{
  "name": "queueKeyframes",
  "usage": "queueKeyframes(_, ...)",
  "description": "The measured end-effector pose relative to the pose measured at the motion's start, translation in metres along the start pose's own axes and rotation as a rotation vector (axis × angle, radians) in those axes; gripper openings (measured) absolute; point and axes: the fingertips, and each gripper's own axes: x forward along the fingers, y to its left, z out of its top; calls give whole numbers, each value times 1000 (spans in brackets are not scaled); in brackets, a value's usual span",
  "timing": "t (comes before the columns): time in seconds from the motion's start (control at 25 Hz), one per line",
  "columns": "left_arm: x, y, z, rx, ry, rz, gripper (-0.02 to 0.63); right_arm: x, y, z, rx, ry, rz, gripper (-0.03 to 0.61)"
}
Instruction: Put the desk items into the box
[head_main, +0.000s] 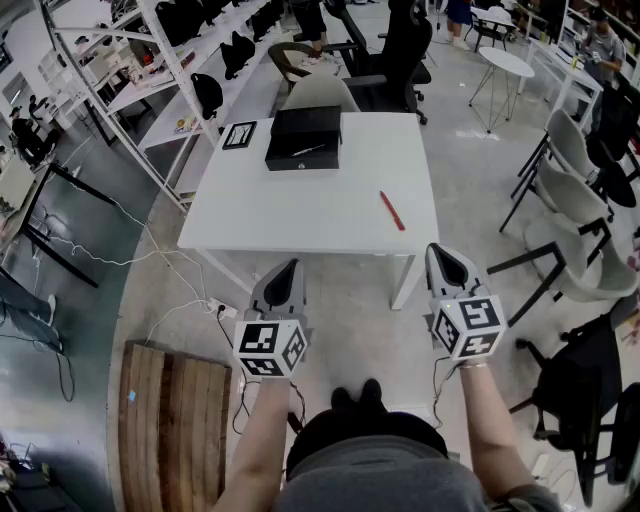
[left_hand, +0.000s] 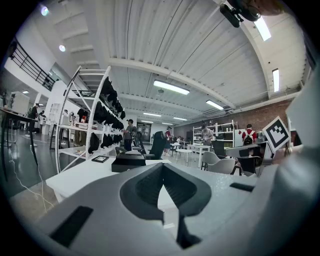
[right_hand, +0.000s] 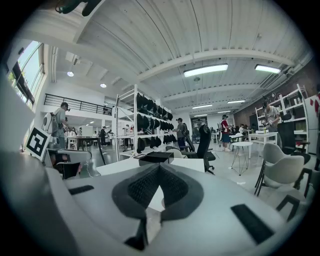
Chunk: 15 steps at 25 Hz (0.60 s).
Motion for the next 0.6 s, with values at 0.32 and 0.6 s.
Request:
queueKeyframes(0.32,6,-2,0,-5,-3,1,5,5,-4,0,2,0,8,3)
queueKeyframes(0.6,8,-6,0,-2,-7,9,5,10,-2,1,8,-13,39,3)
